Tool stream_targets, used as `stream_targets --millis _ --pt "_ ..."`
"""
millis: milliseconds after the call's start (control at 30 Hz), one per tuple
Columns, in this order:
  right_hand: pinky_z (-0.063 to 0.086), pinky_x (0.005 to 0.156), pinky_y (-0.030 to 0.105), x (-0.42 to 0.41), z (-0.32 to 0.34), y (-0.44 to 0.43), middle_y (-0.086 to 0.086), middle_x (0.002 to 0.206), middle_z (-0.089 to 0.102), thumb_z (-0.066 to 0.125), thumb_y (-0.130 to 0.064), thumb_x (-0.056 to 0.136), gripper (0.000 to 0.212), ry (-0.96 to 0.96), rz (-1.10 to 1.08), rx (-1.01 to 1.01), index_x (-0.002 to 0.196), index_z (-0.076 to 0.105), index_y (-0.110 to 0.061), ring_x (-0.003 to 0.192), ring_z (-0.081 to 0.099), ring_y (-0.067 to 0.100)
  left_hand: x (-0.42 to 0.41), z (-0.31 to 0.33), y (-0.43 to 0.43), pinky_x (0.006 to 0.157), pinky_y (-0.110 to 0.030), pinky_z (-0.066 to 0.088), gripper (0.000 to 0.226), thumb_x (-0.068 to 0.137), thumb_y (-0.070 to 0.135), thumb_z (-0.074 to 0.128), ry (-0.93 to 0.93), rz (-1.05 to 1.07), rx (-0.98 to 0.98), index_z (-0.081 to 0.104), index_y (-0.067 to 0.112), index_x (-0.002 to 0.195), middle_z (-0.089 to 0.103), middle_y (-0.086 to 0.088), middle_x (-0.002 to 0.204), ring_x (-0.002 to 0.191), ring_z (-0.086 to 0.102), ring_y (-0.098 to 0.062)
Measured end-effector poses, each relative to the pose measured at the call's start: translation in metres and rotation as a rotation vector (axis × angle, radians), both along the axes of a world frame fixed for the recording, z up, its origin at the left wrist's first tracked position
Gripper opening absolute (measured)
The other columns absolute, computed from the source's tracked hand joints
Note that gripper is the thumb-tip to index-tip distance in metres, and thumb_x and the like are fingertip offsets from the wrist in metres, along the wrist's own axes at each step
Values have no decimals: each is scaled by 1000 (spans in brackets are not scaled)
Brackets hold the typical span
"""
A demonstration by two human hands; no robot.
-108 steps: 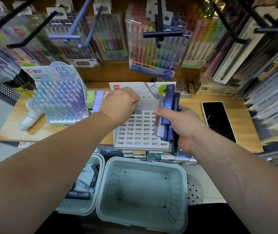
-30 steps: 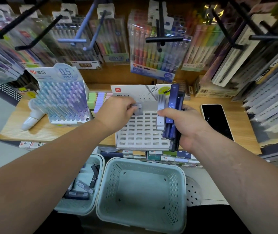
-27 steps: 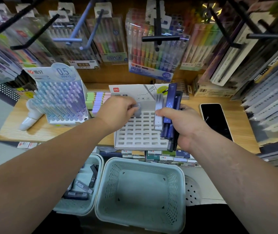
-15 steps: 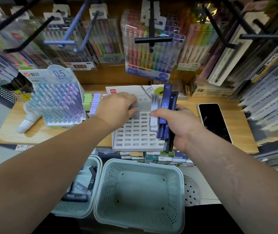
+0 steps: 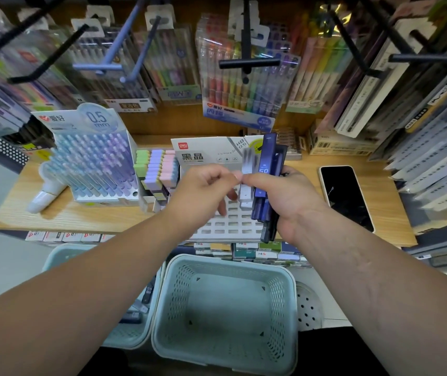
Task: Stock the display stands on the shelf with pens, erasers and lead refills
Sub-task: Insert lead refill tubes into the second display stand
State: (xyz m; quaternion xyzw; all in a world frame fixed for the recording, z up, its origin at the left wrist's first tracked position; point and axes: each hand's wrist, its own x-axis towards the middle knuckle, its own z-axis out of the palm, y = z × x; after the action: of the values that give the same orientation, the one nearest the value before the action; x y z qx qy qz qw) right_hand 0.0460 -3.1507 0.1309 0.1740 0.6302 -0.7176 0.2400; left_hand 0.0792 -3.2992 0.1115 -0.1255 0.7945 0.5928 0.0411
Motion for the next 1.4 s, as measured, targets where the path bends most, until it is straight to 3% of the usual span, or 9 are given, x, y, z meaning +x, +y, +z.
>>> stream_targets --millis 167,300,533,700,933,1033,1133,1233,1400 --pt "52 47 26 2 2 -3 7 81 72 84 -7 76 34 23 -9 7 106 67 -11 55 67 18 19 5 12 46 -26 43 23 85 16 78 -55 24 158 64 5 100 71 -9 71 50 58 -20" --pt "58 55 33 4 1 -3 9 88 77 85 -14 77 32 22 12 19 103 68 -16 69 75 26 23 9 11 46 -27 46 25 87 12 76 -101 88 238 64 3 106 72 -8 74 49 58 -22" --pt "63 67 47 4 0 -6 11 91 77 82 -9 78 27 47 8 50 99 68 -18 79 76 31 26 13 -3 49 -28 49 6 96 9 63 -94 166 249 69 8 94 74 -8 82 55 65 -21" --pt "58 53 35 1 2 -4 8 83 73 77 -1 79 26 12 -35 18 95 65 -18 65 71 26 19 15 -20 47 -29 48 12 99 7 52 -56 301 185 63 9 96 69 -11 78 54 62 -21" --pt "55 50 32 -1 1 2 10 85 70 78 -4 79 26 -5 -60 35 93 63 -20 65 67 27 14 -4 -47 64 -30 56 11 93 18 67 94 73 -509 72 20 85 66 2 64 58 67 -15" --pt "53 47 29 0 2 3 7 82 69 77 -3 79 26 -8 -51 39 92 63 -21 62 67 24 9 -8 -48 61 -28 43 15 91 16 69 209 -82 -741 70 17 76 55 9 62 66 55 -17" --pt "52 43 28 1 3 3 7 80 69 77 -2 80 26 -11 -52 44 92 63 -21 55 67 20 -2 -16 -49 65 -32 40 23 92 14 67 268 -199 -861 61 16 70 53 4 68 75 54 -24" --pt "51 42 27 1 6 3 6 77 69 77 -2 80 26 -15 -51 45 94 63 -20 46 66 16 -10 -21 -47 70 -33 45 14 93 15 64 276 -248 -922 73 9 85 64 -10 85 84 59 -28" --pt "50 41 26 2 7 3 7 78 68 76 -2 81 25 -10 -45 50 93 62 -19 43 64 13 -23 -20 -41 68 -30 39 19 96 19 58 231 -305 -1013 75 12 96 67 -11 95 89 61 -30"
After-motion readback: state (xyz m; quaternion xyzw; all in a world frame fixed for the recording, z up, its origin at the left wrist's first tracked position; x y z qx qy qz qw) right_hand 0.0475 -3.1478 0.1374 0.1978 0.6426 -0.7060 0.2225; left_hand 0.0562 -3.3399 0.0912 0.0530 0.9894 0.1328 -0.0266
